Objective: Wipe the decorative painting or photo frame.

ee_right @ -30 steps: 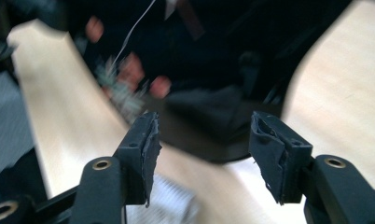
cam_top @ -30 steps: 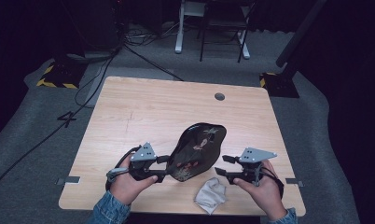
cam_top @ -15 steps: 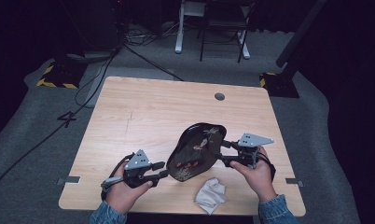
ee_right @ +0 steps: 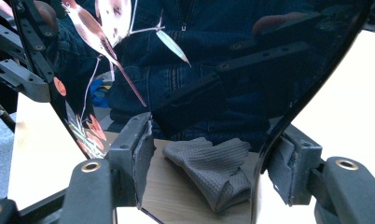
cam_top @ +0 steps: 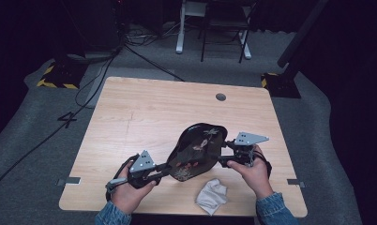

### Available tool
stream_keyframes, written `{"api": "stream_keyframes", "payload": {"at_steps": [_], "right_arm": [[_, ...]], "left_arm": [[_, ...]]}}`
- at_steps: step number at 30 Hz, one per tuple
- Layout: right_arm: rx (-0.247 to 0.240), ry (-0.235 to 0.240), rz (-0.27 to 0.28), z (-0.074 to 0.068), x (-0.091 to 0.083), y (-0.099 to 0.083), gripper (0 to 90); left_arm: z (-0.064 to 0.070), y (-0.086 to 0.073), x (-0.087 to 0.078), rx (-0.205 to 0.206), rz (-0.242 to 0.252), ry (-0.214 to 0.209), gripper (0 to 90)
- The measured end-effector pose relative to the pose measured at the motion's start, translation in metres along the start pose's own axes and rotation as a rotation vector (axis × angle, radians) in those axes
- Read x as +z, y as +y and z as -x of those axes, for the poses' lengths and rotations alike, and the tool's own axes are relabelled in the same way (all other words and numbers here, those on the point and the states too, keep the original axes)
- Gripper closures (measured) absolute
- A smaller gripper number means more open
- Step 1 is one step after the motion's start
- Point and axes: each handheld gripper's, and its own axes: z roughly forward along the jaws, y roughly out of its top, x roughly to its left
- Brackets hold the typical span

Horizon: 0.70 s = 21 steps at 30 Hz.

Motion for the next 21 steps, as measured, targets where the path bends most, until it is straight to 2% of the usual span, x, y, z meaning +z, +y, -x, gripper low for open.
{"api": "stream_keyframes", "payload": {"at_steps": [4, 7, 10, 12, 17, 21], "right_arm": [[0.013, -0.014, -0.004, -0.002, 0.0, 0.0, 38.9], [0.016, -0.044, 0.001, -0.005, -0.003, 0.001, 39.1], [0.023, -0.063, 0.014, -0.007, -0.007, 0.003, 39.4], [0.035, -0.093, 0.029, -0.009, -0.012, 0.003, 39.9], [0.05, -0.201, 0.053, -0.017, -0.026, 0.002, 40.0], [0.072, -0.252, 0.074, -0.019, -0.036, -0.001, 40.8]], "left_arm": [[-0.003, 0.003, -0.001, -0.004, -0.008, -0.009, 77.2], [-0.006, 0.007, 0.0, 0.003, -0.008, -0.008, 76.8], [-0.011, 0.013, 0.002, 0.005, 0.002, -0.028, 76.5], [-0.014, 0.017, 0.004, 0.008, 0.011, -0.036, 76.1], [-0.021, 0.03, 0.017, 0.028, 0.017, -0.058, 74.7], [-0.025, 0.038, 0.028, 0.046, 0.01, -0.083, 74.0]]}}
